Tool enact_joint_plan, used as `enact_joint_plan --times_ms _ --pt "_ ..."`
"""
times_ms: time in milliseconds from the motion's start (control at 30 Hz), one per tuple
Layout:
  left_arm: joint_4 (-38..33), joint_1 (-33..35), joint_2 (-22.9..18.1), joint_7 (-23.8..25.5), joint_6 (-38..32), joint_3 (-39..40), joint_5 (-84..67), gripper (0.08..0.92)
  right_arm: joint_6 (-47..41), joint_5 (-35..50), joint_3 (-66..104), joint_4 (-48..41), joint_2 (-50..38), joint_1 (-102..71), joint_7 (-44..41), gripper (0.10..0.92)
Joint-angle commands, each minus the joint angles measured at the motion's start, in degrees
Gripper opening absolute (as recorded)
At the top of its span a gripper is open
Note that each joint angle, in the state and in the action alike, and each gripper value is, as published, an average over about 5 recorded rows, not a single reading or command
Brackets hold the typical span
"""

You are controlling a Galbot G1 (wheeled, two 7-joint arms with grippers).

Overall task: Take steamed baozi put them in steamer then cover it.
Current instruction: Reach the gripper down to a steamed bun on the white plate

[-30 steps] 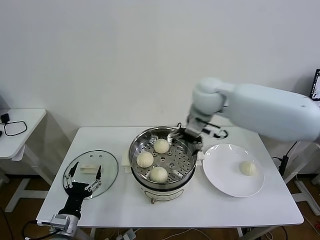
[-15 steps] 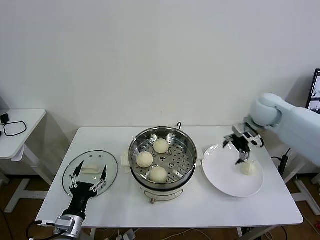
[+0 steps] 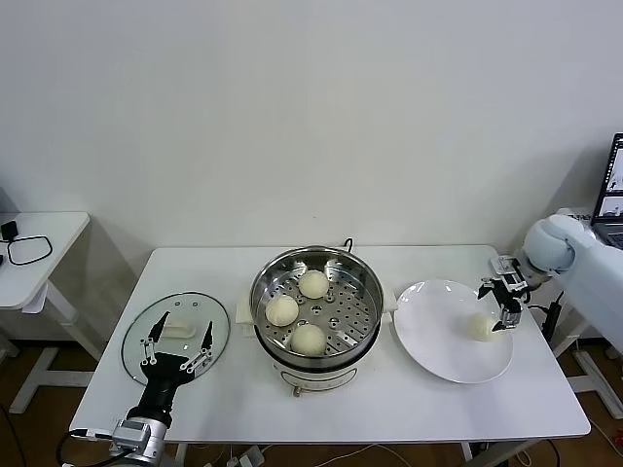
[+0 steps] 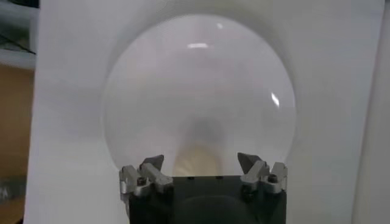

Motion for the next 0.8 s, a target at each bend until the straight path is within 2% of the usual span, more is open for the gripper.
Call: enact_joint_plan --times_ms 33,800 --pt "0.4 -0.2 0.0 0.0 -0.1 0.2 0.1 0.823 0.4 -6.0 7.1 -7.8 3.8 -5.6 1.9 0.823" --pt "1.4 -0.6 0.0 -0.1 -0.1 0.4 0.5 0.823 1.2 -8.6 9.0 -11.0 7.9 -7.4 3.2 0.823"
